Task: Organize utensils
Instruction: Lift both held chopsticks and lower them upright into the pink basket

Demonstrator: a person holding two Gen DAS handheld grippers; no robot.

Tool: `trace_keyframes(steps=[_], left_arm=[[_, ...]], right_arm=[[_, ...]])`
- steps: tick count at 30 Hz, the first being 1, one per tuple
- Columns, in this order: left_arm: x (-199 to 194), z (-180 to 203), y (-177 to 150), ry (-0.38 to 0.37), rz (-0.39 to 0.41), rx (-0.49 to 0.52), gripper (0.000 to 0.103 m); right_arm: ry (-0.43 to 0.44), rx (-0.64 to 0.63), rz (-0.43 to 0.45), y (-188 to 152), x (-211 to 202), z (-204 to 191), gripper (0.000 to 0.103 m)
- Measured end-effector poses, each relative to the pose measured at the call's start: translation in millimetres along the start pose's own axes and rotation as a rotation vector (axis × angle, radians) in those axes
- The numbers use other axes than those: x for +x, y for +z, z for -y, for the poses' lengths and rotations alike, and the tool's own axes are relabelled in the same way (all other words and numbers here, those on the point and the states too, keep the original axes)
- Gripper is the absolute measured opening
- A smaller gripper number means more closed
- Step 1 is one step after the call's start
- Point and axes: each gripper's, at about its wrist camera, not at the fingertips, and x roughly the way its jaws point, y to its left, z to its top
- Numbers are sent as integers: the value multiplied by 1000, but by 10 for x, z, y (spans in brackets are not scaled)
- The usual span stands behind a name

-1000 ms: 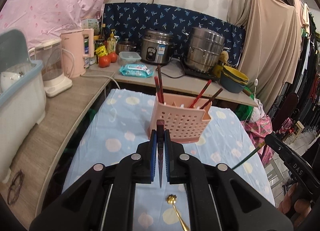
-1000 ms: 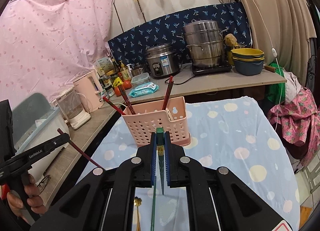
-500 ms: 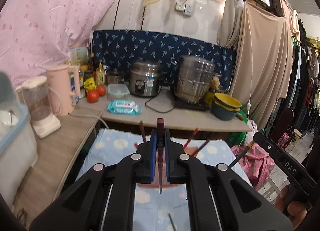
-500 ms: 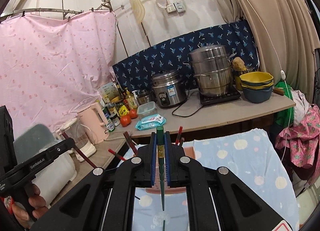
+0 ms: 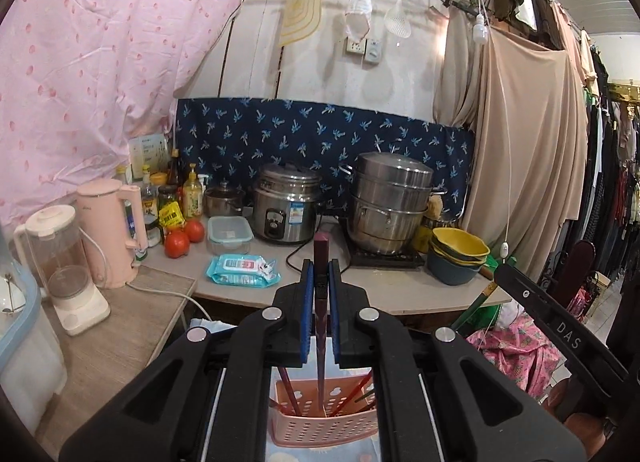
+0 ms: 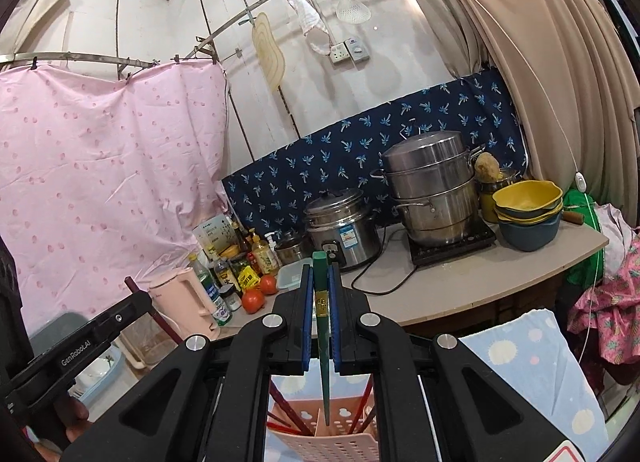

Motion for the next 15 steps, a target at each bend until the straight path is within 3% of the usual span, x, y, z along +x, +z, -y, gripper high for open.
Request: trace_keyframes(steps=[15], left_arm=[[565, -217, -485, 42, -143, -33, 7]], right_arm=[[-51, -16, -166, -559, 532, 166, 7]])
